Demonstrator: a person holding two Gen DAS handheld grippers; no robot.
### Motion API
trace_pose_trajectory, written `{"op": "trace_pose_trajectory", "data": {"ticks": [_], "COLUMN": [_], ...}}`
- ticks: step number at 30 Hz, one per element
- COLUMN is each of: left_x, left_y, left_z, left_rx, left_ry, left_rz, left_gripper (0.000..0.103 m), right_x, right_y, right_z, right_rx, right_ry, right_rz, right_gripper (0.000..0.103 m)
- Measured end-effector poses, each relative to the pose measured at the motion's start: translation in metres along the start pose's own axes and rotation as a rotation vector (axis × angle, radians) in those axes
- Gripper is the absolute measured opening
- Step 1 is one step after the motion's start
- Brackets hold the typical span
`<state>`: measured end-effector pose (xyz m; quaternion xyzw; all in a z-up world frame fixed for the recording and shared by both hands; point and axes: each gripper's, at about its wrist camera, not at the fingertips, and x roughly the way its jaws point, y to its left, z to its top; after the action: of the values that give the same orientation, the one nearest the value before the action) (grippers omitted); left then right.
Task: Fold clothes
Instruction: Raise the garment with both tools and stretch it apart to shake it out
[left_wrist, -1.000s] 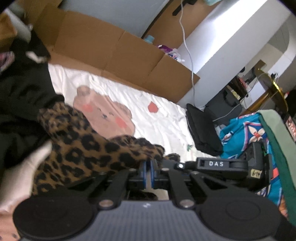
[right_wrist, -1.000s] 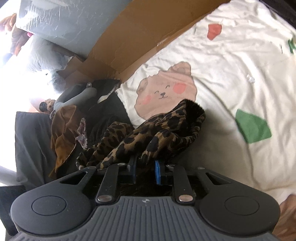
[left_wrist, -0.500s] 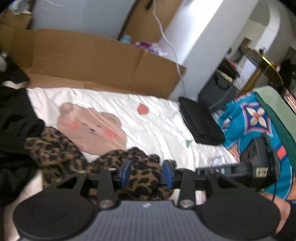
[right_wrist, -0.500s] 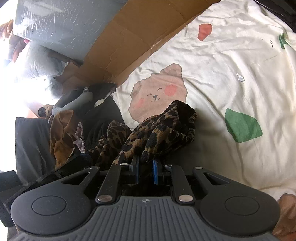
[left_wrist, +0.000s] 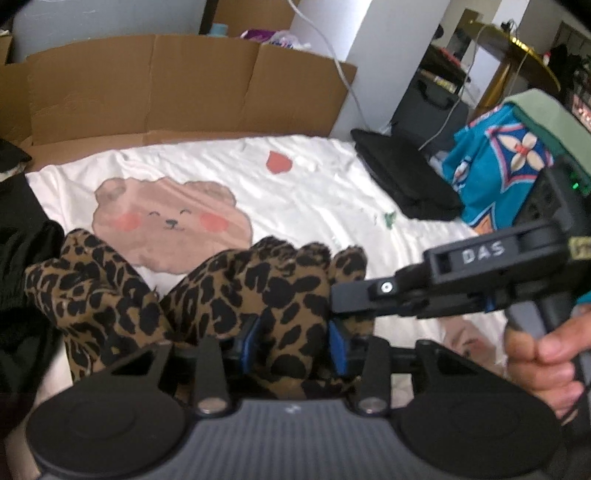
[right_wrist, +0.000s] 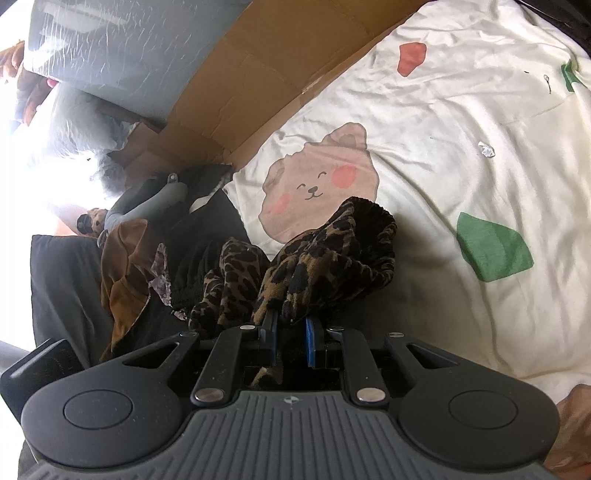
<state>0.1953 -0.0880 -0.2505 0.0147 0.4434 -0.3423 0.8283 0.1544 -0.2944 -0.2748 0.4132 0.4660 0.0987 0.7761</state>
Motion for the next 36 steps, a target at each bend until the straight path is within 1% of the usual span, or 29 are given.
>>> {"op": "trace_pose_trajectory", "data": {"ticks": [1,2,3,4,5,7,9,11,12,13,14,18,23,25,28,31,36], "left_x": [0.002,0.003,0.004,0.005,0.005,0.001,-0.005,-0.014,-0.018,-0.023,-0.028,-0.048,-0.07,-0.078,-0.09,-0.107,-0.136], "left_y": [0.001,0.002,0.003,0.005,0.007,0.008,0.011,0.017,0.02,0.024,0.028,0.041,0.05,0.049,0.045,0.039,0.029], "left_z": [0.0,0.0,0.0,0.001,0.002,0.004,0.006,0.009,0.011,0.013,0.015,0.021,0.025,0.028,0.032,0.036,0.044], "left_rx": [-0.001,-0.006,-0.018,-0.03,-0.039,-0.043,-0.062,-0.098,-0.113,-0.129,-0.144,-0.179,-0.218,-0.22,-0.22,-0.224,-0.229], "left_ry": [0.004,0.006,0.009,0.011,0.013,0.002,-0.015,-0.042,-0.057,-0.073,-0.087,-0.127,-0.172,-0.189,-0.219,-0.256,-0.319], "left_rz": [0.007,0.014,0.018,0.022,0.028,0.031,0.033,0.034,0.039,0.047,0.055,0.084,0.093,0.085,0.068,0.071,0.076], "left_gripper": [0.039,0.03,0.015,0.008,0.008,0.008,0.007,0.007,0.007,0.007,0.007,0.005,0.004,0.003,0.003,0.002,0.002], "right_x": [0.001,0.002,0.003,0.004,0.006,0.009,0.014,0.02,0.022,0.025,0.024,0.014,-0.007,-0.016,-0.032,-0.049,-0.075], "right_y": [0.001,0.001,0.001,0.0,0.0,0.001,0.001,0.0,-0.001,-0.002,-0.002,-0.001,0.001,0.006,0.013,0.021,0.042], "right_z": [0.0,-0.001,-0.001,-0.001,-0.002,-0.002,-0.004,-0.005,-0.005,-0.005,-0.004,0.0,0.01,0.016,0.027,0.038,0.05], "right_rx": [-0.003,-0.006,-0.004,-0.001,0.001,-0.005,-0.007,0.002,0.0,-0.002,-0.013,-0.055,-0.111,-0.147,-0.186,-0.211,-0.276], "right_ry": [0.001,0.002,0.005,0.008,0.012,0.018,0.023,0.032,0.037,0.041,0.038,0.022,-0.008,-0.026,-0.066,-0.108,-0.155], "right_rz": [-0.004,-0.008,-0.025,-0.044,-0.063,-0.107,-0.12,-0.118,-0.116,-0.114,-0.111,-0.118,-0.14,-0.149,-0.164,-0.176,-0.168], "right_gripper": [0.014,0.015,0.017,0.018,0.018,0.03,0.033,0.033,0.031,0.024,0.022,0.02,0.016,0.014,0.013,0.012,0.012]}}
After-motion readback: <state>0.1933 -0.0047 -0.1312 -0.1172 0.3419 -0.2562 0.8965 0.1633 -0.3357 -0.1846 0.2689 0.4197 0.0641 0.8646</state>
